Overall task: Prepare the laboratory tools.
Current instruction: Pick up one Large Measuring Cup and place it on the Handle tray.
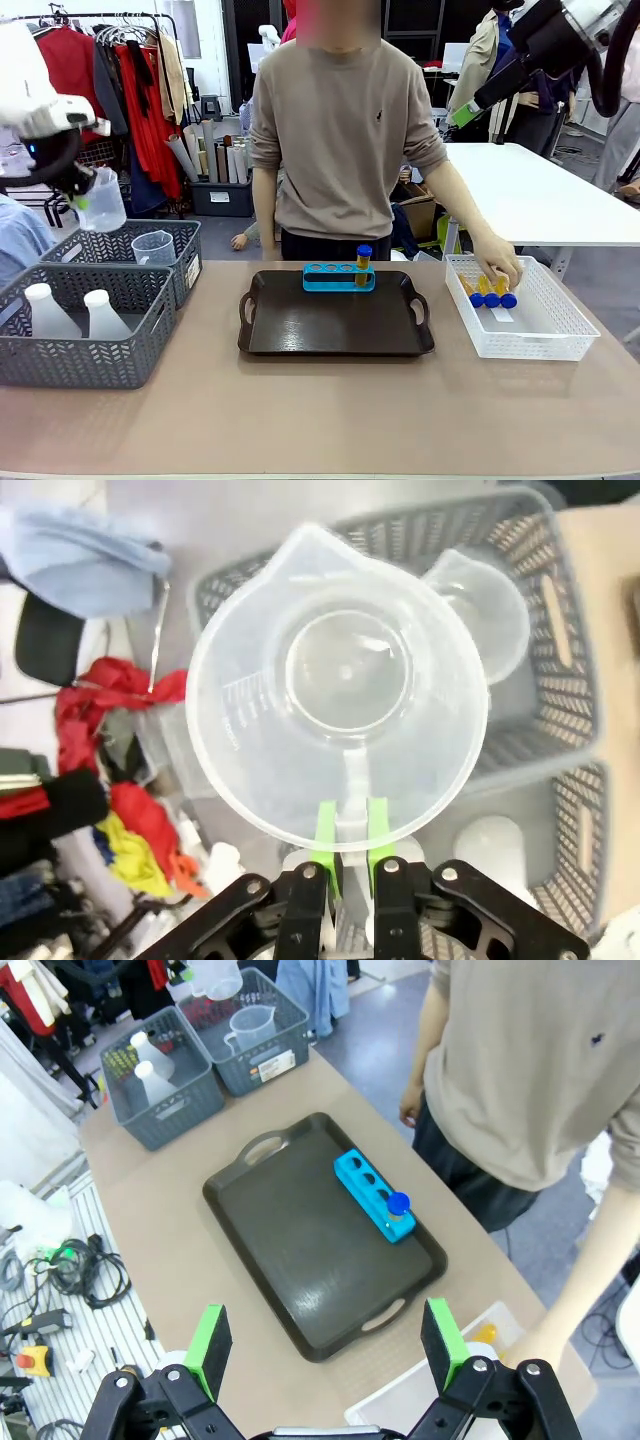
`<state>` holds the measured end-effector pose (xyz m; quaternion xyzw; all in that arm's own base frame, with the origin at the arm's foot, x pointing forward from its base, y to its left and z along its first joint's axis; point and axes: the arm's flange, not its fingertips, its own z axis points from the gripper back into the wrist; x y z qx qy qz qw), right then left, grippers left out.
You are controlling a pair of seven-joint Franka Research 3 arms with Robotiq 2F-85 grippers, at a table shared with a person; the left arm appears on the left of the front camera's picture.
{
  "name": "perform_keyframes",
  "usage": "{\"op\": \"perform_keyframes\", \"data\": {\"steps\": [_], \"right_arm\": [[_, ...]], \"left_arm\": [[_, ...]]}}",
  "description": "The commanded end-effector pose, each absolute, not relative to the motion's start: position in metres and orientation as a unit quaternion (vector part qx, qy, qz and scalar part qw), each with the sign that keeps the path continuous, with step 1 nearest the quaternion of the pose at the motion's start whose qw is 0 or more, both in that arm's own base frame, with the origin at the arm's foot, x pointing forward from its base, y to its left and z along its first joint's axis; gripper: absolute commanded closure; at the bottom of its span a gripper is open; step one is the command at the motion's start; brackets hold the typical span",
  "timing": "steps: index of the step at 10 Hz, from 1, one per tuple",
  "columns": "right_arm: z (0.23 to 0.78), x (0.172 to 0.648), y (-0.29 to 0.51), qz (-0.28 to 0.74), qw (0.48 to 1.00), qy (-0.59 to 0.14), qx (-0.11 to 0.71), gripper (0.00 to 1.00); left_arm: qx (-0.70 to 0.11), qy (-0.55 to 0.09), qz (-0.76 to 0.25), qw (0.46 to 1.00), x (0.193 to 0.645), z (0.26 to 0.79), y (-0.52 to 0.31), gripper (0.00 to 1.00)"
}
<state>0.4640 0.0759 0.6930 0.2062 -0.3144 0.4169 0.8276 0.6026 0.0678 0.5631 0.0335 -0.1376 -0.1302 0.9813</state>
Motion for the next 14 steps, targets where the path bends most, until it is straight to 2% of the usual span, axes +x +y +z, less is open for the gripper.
{"op": "perform_keyframes", "data": {"steps": [1, 6, 10, 12, 13, 14], "right_arm": [[0.694, 0.463, 0.075, 0.419, 0.826, -0.313, 0.209, 0.0], [0.694, 0.463, 0.075, 0.419, 0.826, -0.313, 0.209, 0.0], [0.694, 0.463, 0.075, 0.419, 0.826, -0.313, 0.209, 0.0], [0.694, 0.463, 0.075, 0.419, 0.826, -0.313, 0.209, 0.0], [0.694, 0.463, 0.075, 0.419, 0.826, -0.313, 0.209, 0.0], [0.694, 0.463, 0.075, 0.419, 0.826, -0.313, 0.209, 0.0]], "left_arm": [[0.024, -0.145, -0.204, 0.968, 0.593, 0.613, 0.054, 1.0], [0.016, -0.165, -0.395, 0.904, 0.54, 0.741, -0.016, 1.0], [0.059, -0.177, -0.427, 0.885, 0.515, 0.808, -0.048, 1.0], [0.056, -0.182, -0.43, 0.882, 0.506, 0.827, -0.05, 1.0], [0.05, -0.186, -0.42, 0.887, 0.504, 0.805, -0.053, 1.0], [0.05, -0.186, -0.42, 0.887, 0.504, 0.805, -0.053, 1.0]]}}
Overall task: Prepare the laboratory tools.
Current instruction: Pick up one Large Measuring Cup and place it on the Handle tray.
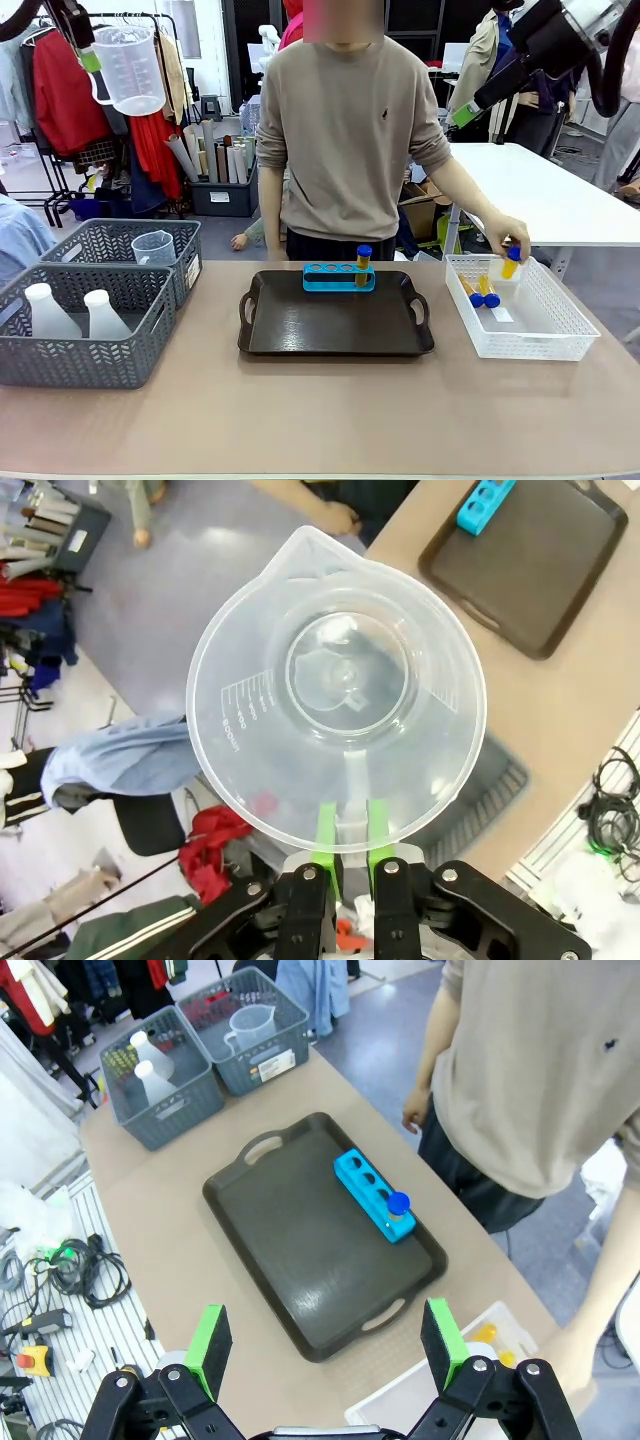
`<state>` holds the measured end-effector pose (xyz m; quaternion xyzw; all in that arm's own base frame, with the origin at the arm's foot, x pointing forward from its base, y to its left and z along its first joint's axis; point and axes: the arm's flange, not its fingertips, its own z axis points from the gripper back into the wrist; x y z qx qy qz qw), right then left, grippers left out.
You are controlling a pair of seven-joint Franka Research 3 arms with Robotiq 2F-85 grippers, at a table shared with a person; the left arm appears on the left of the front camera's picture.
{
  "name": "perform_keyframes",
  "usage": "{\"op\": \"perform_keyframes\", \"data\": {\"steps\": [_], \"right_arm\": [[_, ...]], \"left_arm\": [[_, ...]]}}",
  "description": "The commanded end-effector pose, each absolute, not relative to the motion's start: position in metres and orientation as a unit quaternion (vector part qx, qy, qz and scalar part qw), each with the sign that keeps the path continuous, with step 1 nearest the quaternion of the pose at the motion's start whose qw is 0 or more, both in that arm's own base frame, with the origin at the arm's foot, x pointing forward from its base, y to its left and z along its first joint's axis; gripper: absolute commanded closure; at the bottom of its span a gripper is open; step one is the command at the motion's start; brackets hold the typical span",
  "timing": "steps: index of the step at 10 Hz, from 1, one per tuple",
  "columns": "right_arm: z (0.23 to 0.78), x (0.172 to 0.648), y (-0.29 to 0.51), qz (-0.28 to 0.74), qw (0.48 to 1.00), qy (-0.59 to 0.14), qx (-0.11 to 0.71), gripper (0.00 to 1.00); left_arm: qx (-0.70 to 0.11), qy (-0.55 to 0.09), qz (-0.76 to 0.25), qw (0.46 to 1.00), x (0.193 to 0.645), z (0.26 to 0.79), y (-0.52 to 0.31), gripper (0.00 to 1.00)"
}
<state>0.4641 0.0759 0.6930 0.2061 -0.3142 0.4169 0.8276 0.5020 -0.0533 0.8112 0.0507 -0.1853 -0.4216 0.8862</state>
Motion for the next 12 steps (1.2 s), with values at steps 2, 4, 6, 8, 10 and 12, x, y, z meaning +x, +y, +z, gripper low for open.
{"op": "perform_keyframes", "data": {"steps": [2, 4, 6, 8, 10, 12], "right_arm": [[0.694, 0.463, 0.075, 0.419, 0.826, -0.313, 0.209, 0.0], [0.694, 0.463, 0.075, 0.419, 0.826, -0.313, 0.209, 0.0], [0.694, 0.463, 0.075, 0.419, 0.826, -0.313, 0.209, 0.0], [0.694, 0.463, 0.075, 0.419, 0.826, -0.313, 0.209, 0.0], [0.694, 0.463, 0.075, 0.419, 0.826, -0.313, 0.209, 0.0], [0.694, 0.463, 0.075, 0.419, 0.826, -0.313, 0.209, 0.0]], "left_arm": [[0.05, -0.186, -0.42, 0.887, 0.504, 0.805, -0.053, 1.0], [0.049, -0.18, -0.422, 0.887, 0.506, 0.805, -0.054, 1.0], [0.019, -0.185, -0.509, 0.84, 0.508, 0.789, -0.112, 1.0], [0.003, -0.166, -0.567, 0.807, 0.505, 0.778, -0.159, 1.0], [-0.025, -0.156, -0.609, 0.777, 0.507, 0.752, -0.207, 1.0], [-0.026, -0.145, -0.624, 0.768, 0.506, 0.719, -0.256, 1.0]]}}
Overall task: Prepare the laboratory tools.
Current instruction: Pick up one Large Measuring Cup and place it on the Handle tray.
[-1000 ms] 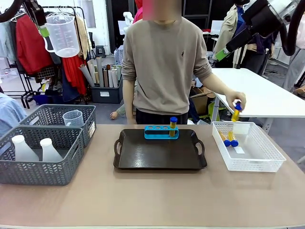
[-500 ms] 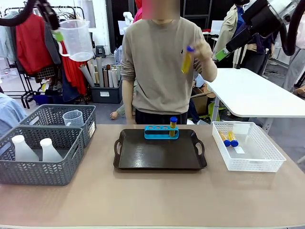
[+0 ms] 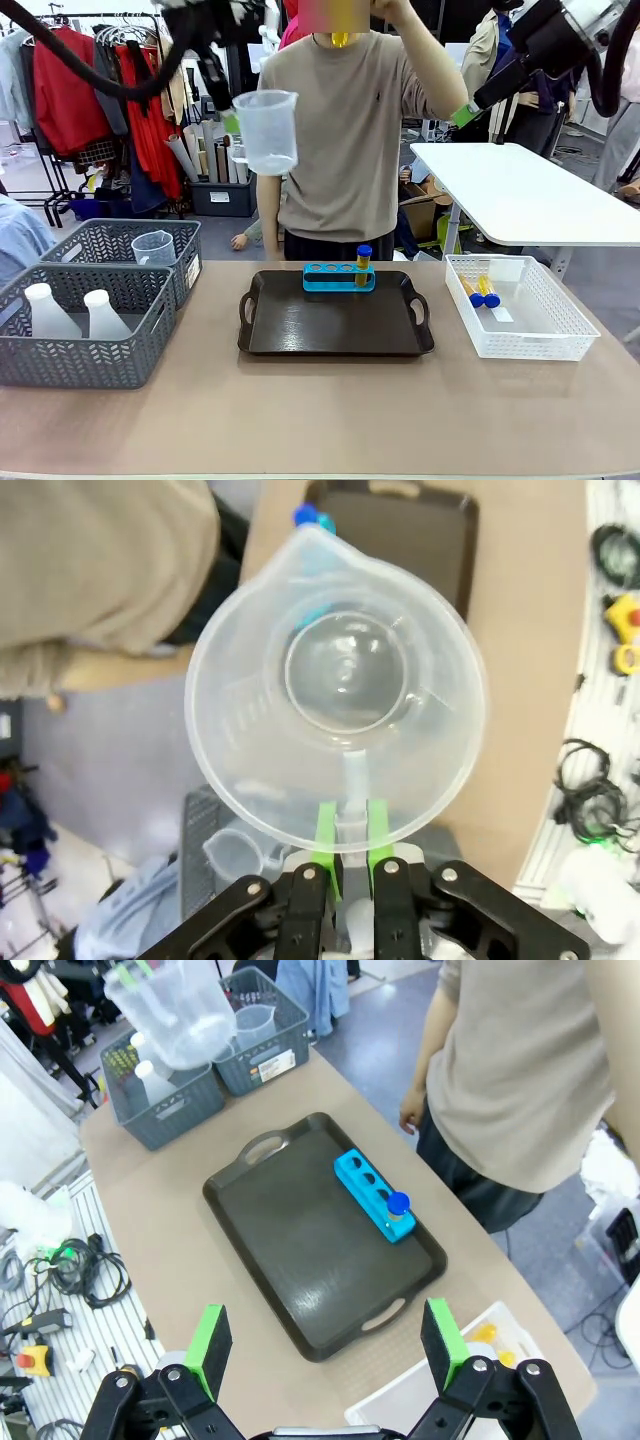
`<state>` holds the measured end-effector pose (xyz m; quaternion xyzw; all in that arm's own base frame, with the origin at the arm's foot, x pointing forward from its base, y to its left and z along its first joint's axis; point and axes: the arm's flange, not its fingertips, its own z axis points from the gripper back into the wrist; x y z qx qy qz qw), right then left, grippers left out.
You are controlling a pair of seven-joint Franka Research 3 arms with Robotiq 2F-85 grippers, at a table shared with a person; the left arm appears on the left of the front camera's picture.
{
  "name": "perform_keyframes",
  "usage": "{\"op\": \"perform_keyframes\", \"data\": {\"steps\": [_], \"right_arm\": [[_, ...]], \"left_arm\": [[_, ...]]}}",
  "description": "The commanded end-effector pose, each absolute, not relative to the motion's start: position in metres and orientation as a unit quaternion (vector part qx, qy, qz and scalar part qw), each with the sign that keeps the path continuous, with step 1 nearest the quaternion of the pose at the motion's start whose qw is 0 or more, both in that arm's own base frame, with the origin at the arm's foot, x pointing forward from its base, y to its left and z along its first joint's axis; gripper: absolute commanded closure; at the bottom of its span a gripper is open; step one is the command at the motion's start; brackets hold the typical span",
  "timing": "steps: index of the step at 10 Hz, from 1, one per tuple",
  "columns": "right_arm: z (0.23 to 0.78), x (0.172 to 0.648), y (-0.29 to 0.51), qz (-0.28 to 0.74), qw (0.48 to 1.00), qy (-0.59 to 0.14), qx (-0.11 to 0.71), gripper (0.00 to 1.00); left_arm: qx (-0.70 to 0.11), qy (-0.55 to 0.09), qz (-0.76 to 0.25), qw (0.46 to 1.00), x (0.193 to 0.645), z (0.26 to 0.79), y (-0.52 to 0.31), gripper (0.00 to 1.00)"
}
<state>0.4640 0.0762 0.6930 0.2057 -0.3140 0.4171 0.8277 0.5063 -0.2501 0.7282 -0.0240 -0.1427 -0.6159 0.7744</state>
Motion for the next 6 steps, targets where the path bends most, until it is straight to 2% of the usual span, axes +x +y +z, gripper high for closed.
{"op": "perform_keyframes", "data": {"steps": [1, 3, 6], "right_arm": [[0.694, 0.463, 0.075, 0.419, 0.826, -0.313, 0.209, 0.0], [0.694, 0.463, 0.075, 0.419, 0.826, -0.313, 0.209, 0.0], [0.694, 0.463, 0.075, 0.419, 0.826, -0.313, 0.209, 0.0]], "left_arm": [[-0.021, -0.132, -0.64, 0.757, 0.508, 0.694, -0.289, 1.0], [-0.006, -0.1, -0.669, 0.737, 0.512, 0.644, -0.336, 1.0], [0.016, -0.086, -0.684, 0.724, 0.515, 0.584, -0.379, 1.0]]}}
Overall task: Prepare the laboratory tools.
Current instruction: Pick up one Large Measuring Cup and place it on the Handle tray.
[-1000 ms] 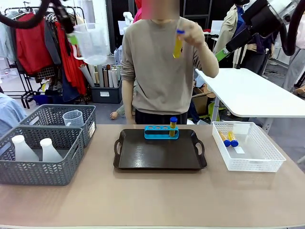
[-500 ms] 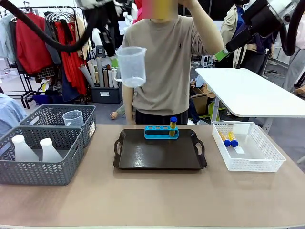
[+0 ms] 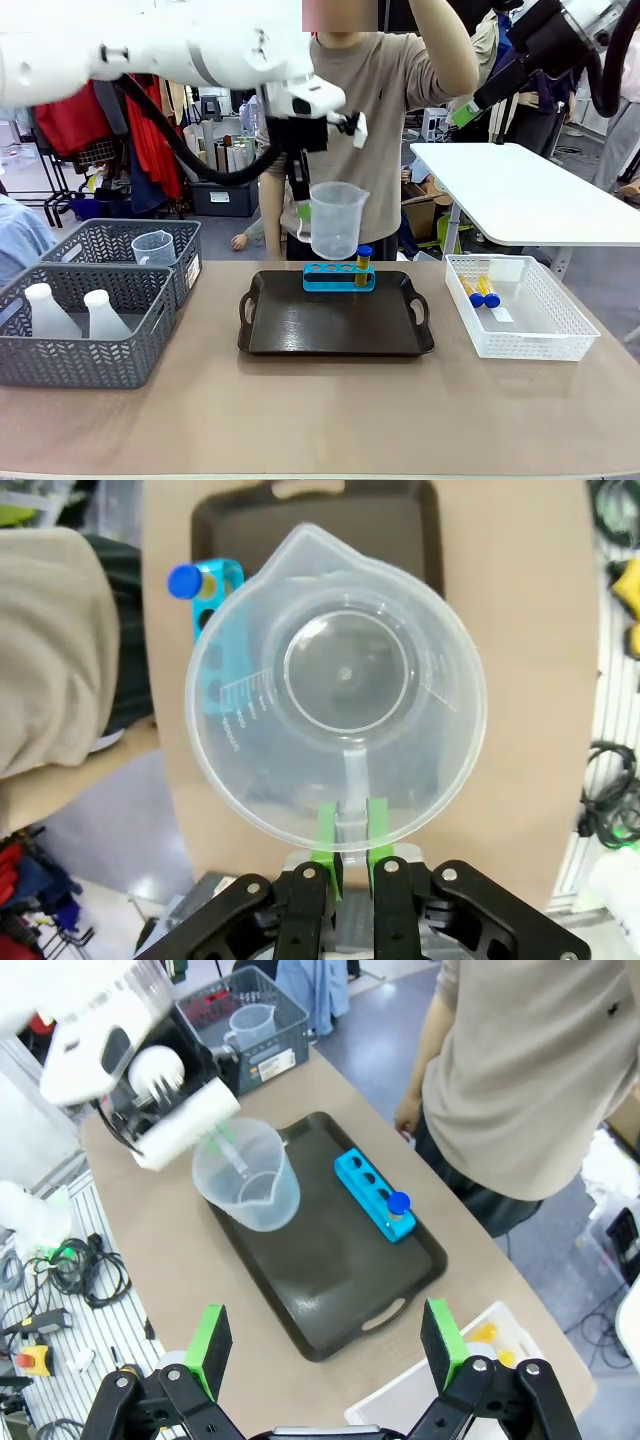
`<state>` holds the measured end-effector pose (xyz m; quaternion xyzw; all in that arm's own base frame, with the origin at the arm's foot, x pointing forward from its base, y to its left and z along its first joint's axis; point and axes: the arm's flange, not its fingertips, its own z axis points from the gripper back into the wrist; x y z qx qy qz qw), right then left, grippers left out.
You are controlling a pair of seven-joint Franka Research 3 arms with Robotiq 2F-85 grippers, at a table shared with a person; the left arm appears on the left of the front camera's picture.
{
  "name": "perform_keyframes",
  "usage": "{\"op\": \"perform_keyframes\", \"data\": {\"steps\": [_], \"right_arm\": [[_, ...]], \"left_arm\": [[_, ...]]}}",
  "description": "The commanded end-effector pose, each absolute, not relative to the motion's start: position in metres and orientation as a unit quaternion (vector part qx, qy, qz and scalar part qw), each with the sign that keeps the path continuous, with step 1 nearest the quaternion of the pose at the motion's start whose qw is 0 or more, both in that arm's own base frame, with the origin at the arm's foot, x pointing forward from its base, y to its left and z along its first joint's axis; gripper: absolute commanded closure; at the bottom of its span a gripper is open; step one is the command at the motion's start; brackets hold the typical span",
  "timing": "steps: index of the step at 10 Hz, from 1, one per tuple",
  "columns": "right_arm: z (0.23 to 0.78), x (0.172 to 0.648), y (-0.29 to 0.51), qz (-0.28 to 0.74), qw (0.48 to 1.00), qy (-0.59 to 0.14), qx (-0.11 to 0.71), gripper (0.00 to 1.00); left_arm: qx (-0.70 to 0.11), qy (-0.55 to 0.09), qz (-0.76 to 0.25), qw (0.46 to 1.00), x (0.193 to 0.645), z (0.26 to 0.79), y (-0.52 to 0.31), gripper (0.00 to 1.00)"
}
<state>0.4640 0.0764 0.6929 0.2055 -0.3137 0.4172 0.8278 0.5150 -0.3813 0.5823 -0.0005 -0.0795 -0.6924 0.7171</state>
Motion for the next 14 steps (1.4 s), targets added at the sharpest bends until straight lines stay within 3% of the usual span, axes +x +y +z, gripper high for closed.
{"op": "perform_keyframes", "data": {"steps": [1, 8, 14], "right_arm": [[0.694, 0.463, 0.075, 0.419, 0.826, -0.313, 0.209, 0.0], [0.694, 0.463, 0.075, 0.419, 0.826, -0.313, 0.209, 0.0], [0.694, 0.463, 0.075, 0.419, 0.826, -0.313, 0.209, 0.0]], "left_arm": [[0.02, -0.081, -0.693, 0.716, 0.512, 0.572, -0.385, 1.0], [-0.007, -0.084, -0.687, 0.722, 0.519, 0.562, -0.38, 1.0], [-0.029, -0.075, -0.682, 0.727, 0.54, 0.521, -0.39, 1.0]]}}
